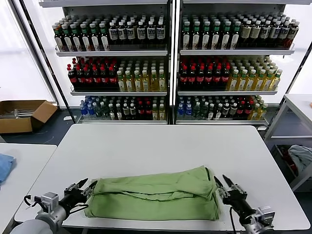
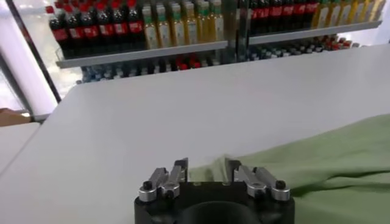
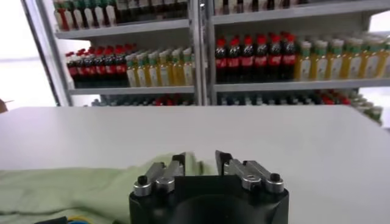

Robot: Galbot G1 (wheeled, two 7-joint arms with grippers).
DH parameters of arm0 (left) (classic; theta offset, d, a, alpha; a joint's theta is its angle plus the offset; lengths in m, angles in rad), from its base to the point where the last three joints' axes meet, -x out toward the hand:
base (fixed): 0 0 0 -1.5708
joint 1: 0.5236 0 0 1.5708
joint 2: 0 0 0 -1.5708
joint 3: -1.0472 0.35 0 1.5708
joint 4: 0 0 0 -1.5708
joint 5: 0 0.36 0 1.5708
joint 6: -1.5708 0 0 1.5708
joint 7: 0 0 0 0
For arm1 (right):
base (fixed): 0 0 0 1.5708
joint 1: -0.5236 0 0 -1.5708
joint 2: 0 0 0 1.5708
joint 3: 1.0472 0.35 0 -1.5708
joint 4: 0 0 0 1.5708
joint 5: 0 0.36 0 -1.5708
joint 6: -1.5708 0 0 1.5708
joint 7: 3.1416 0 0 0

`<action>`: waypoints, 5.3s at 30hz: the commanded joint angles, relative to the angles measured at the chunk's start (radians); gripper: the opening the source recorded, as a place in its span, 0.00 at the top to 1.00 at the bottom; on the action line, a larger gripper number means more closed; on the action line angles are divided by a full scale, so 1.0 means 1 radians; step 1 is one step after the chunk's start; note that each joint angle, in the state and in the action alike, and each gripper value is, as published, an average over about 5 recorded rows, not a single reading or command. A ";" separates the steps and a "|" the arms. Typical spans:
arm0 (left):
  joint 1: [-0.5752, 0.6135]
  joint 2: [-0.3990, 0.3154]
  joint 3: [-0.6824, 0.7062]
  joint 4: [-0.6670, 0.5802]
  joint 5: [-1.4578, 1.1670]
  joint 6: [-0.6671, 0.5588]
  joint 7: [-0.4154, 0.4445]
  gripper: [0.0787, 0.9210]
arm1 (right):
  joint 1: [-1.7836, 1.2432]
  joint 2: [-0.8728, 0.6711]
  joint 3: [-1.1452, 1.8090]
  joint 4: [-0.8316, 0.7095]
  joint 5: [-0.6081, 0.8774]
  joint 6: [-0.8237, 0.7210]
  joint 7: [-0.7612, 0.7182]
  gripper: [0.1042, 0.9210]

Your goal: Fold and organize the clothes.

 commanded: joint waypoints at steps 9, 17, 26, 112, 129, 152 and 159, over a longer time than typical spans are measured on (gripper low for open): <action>0.118 -0.192 0.152 -0.101 -0.074 -0.137 -0.356 0.19 | -0.080 0.005 0.299 -0.120 0.097 0.148 -0.049 0.16; 0.071 -0.244 0.196 -0.009 -0.011 -0.130 -0.421 0.12 | -0.083 0.017 0.281 -0.113 0.096 0.161 -0.051 0.12; 0.058 -0.267 0.207 0.025 0.014 -0.131 -0.400 0.12 | -0.092 0.033 0.257 -0.082 0.087 0.165 -0.054 0.12; -0.031 -0.177 0.364 -0.031 0.106 -0.097 -0.122 0.89 | -0.165 0.129 0.233 0.046 0.101 0.187 -0.014 0.12; -0.050 -0.023 -0.075 -0.176 -0.248 -0.007 -0.152 0.31 | -0.157 0.133 0.217 0.038 0.097 0.190 -0.016 0.12; -0.108 -0.093 0.024 0.228 -0.236 -0.077 -0.203 0.12 | -0.169 0.131 0.203 0.047 0.086 0.197 -0.020 0.12; -0.104 -0.133 0.054 0.219 -0.223 -0.079 -0.204 0.16 | -0.171 0.131 0.208 0.055 0.087 0.198 -0.020 0.12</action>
